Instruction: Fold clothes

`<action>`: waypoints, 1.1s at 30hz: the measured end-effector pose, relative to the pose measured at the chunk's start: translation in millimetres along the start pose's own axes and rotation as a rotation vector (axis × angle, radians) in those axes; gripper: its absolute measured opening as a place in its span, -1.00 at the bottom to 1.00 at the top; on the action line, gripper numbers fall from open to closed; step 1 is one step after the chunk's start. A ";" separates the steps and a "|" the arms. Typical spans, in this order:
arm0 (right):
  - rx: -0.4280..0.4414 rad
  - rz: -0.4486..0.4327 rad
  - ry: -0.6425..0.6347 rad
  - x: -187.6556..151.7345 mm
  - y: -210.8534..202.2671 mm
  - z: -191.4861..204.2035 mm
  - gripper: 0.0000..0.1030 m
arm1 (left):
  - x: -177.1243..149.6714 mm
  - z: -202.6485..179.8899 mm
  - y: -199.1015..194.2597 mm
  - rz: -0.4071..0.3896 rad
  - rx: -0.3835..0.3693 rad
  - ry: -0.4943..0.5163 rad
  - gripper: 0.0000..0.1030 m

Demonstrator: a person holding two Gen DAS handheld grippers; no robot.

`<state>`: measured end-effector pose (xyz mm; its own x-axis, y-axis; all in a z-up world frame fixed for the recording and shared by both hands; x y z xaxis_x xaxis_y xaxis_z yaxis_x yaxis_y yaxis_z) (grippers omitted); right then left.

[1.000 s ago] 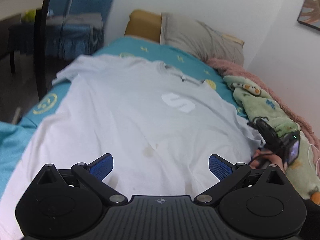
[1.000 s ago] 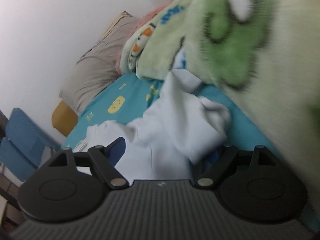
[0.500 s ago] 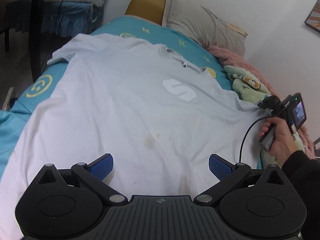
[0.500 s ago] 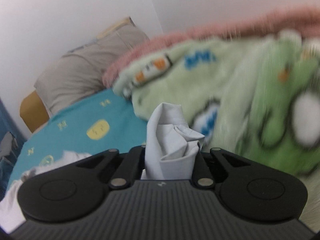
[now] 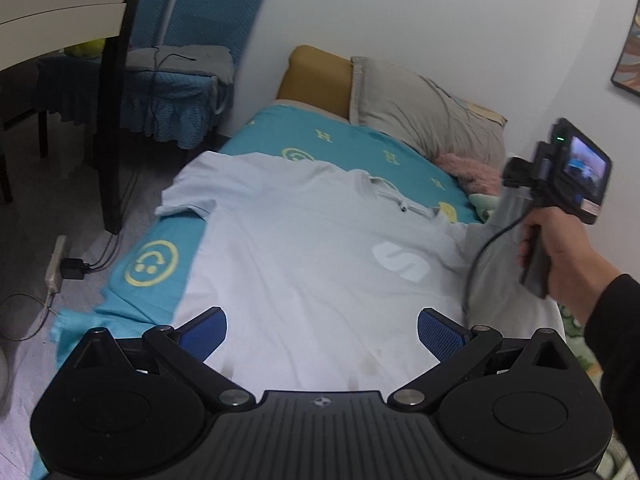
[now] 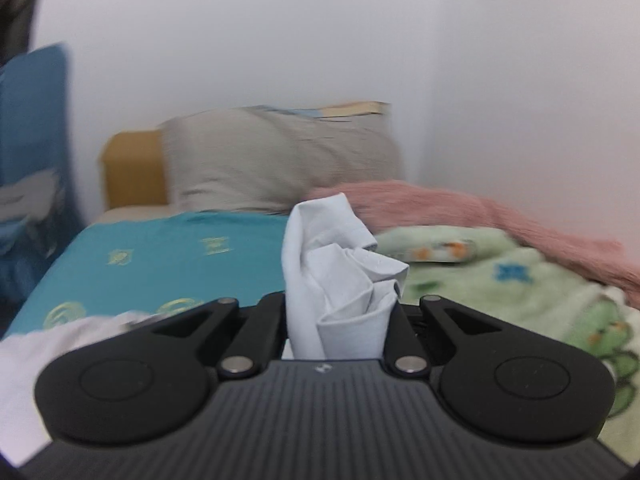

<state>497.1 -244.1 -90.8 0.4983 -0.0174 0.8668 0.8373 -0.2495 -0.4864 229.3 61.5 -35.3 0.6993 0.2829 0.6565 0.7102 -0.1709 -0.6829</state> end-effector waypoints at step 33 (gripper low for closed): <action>0.274 0.172 0.088 -56.4 -224.5 -27.6 0.68 | -25.5 3.6 -0.7 0.042 -0.047 -0.033 0.99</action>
<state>274.7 -213.8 -27.5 0.6264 -0.1235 0.7696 0.7778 0.0343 -0.6276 210.8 57.8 -52.8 0.7258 0.3059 0.6162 0.6842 -0.2275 -0.6929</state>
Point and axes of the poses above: each gripper's, at about its wrist camera, not at the fingertips, and y roughly the way its jaws point, z to its left, x to its top, the point moved 5 cm from there along y, roughly the way its jaws point, and after that the axes turned 5 degrees about z, right-handed, at the moved point
